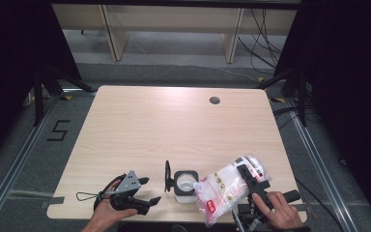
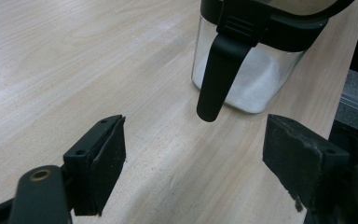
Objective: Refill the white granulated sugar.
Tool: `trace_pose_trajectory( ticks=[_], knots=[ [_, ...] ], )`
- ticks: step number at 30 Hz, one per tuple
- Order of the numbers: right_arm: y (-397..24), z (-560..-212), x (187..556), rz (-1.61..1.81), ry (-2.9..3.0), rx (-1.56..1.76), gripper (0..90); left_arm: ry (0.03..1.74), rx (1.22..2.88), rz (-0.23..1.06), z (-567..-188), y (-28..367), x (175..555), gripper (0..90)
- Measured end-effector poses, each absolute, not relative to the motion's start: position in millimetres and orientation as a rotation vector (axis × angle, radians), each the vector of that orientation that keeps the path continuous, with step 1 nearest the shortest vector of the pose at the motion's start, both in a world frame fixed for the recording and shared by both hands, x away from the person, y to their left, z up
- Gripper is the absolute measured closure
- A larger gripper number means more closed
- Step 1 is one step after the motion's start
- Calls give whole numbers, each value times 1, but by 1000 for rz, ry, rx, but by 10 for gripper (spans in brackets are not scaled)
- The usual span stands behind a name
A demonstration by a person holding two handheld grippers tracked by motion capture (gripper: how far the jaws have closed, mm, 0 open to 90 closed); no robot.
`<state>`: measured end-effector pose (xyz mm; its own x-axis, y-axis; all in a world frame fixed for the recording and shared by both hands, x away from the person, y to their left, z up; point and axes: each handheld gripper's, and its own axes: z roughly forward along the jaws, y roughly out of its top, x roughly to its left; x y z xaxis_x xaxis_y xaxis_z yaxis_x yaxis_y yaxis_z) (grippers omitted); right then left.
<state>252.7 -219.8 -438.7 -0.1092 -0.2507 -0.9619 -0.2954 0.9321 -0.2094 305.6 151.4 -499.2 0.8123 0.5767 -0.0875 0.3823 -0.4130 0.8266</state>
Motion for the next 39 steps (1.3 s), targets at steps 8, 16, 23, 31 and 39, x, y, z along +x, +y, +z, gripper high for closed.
trace_pose_trajectory(
  ticks=[8, 16, 23, 31, 39],
  knots=[
    [-220, -440, 251, 41, 1706, -381, 431, 711, 2044, 252, -500, 151, 305, 208],
    [-221, -440, 251, 43, 1695, -384, 431, 716, 2051, 256, -499, 151, 305, 208],
    [-220, -438, 251, 42, 1692, -399, 431, 715, 2048, 260, -500, 151, 305, 208],
    [-220, -438, 252, 41, 1685, -413, 431, 712, 2042, 254, -500, 150, 305, 208],
    [-220, -438, 252, 43, 1671, -427, 431, 712, 2042, 254, -500, 151, 305, 208]
  ],
)
